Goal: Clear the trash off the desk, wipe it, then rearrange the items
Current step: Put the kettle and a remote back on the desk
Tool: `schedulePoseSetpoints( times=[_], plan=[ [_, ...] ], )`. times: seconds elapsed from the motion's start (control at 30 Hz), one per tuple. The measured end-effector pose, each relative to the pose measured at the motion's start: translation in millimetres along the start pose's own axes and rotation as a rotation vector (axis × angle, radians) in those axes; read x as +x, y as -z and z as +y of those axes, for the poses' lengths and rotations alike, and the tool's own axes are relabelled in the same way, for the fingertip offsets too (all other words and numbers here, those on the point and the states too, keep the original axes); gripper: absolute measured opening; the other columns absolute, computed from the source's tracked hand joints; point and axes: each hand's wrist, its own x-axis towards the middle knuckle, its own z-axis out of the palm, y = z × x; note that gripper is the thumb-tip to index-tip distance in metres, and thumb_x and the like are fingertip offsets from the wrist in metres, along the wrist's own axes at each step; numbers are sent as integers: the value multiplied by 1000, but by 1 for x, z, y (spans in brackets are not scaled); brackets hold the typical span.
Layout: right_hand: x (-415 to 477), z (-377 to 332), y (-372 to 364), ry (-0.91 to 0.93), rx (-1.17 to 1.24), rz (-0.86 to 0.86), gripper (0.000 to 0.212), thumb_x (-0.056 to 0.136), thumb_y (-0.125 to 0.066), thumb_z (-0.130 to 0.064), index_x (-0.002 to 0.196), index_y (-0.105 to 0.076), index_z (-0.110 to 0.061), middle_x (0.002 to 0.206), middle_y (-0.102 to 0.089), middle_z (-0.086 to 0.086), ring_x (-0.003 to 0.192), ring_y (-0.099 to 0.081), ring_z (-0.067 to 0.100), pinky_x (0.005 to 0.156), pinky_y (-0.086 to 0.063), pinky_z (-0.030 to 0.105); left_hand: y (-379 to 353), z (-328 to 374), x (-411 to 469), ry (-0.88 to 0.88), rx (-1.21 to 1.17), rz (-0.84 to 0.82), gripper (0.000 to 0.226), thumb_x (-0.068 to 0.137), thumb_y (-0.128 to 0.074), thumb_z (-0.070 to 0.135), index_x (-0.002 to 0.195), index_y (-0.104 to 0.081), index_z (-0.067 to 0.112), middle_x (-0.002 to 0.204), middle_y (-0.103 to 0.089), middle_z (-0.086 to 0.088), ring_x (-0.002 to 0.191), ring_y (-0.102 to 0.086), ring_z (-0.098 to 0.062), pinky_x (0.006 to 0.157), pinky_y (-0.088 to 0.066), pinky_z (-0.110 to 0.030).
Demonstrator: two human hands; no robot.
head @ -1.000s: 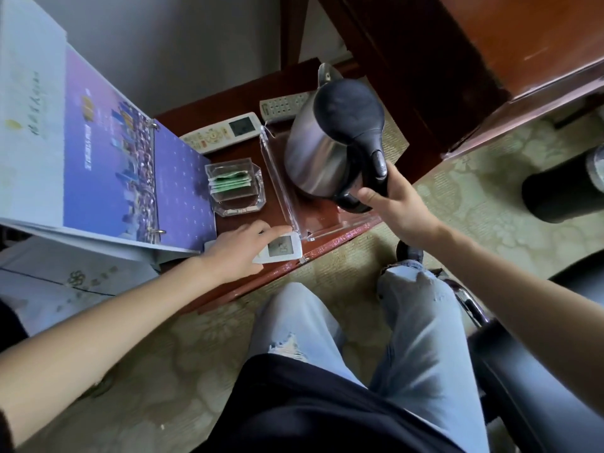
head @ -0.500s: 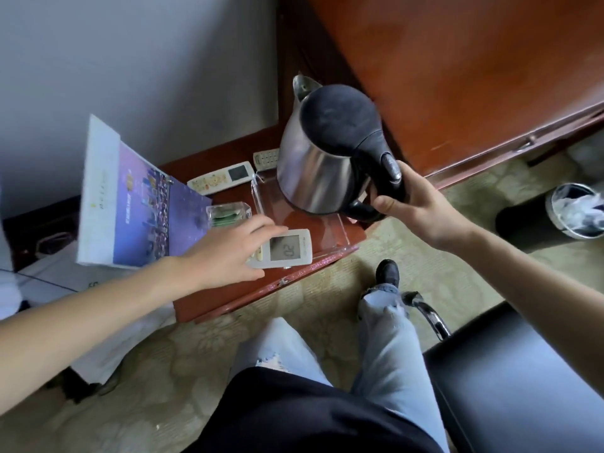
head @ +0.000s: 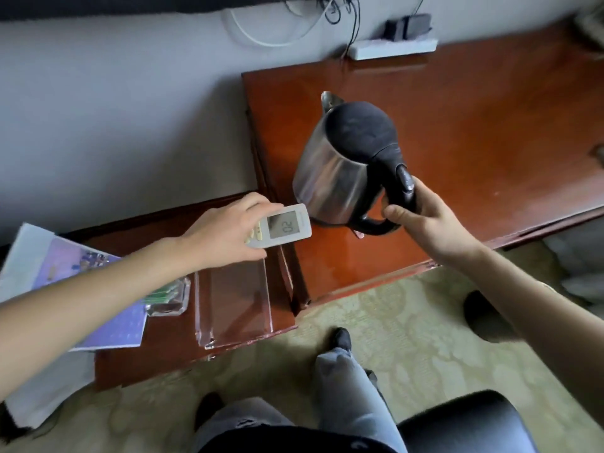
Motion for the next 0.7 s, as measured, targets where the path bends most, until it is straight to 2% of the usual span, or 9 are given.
schedulePoseSetpoints(
  times=[0.1,0.2,0.27,0.33,0.47,0.6,0.7],
  plan=[
    [35,4,48,-1,-24,-45,26,78,-60,-6,102,-50,-8,83,-51,-4,70,-50,-5,66,-41,9,7,13,48,55,-11,50,76,76,-72,31,141,-33,30,134,-36,13,104,-48,-11,66,-35,-27],
    [66,9,82,4,-48,-92,40,78,-61,-9,114,-48,1,95,-54,5,81,-52,3,73,-43,15,11,14,85,113,-19,81,77,75,-73,32,141,-33,29,135,-37,11,108,-49,-13,66,-38,-28],
    [89,11,99,7,-64,-105,43,77,-61,-11,116,-47,1,95,-55,5,81,-53,4,72,-43,15,13,10,109,180,-41,104,77,74,-74,32,140,-34,28,134,-38,11,109,-49,-15,66,-39,-29],
    [111,13,112,4,-69,-112,36,83,-61,-1,116,-46,3,91,-55,1,76,-55,-2,69,-44,11,16,5,133,282,-78,135,77,72,-75,33,138,-36,28,132,-39,10,108,-50,-15,67,-38,-30],
    [161,16,128,10,-98,-123,31,86,-56,5,115,-47,1,88,-54,-1,73,-54,-4,67,-43,9,26,-13,188,461,-160,189,73,69,-76,36,132,-41,26,122,-43,6,95,-51,-15,71,-39,-31],
    [210,15,132,1,-82,-146,34,79,-61,-7,110,-49,-3,86,-55,-1,77,-55,4,68,-45,15,32,-37,241,490,-160,205,72,67,-76,37,130,-44,24,121,-44,2,99,-53,-20,72,-37,-31],
    [245,21,137,13,-54,-141,27,84,-55,8,109,-47,-1,82,-54,1,67,-59,0,62,-45,13,32,-59,276,484,-157,195,70,65,-77,35,126,-45,22,118,-43,0,97,-54,-22,75,-42,-34]
  ],
)
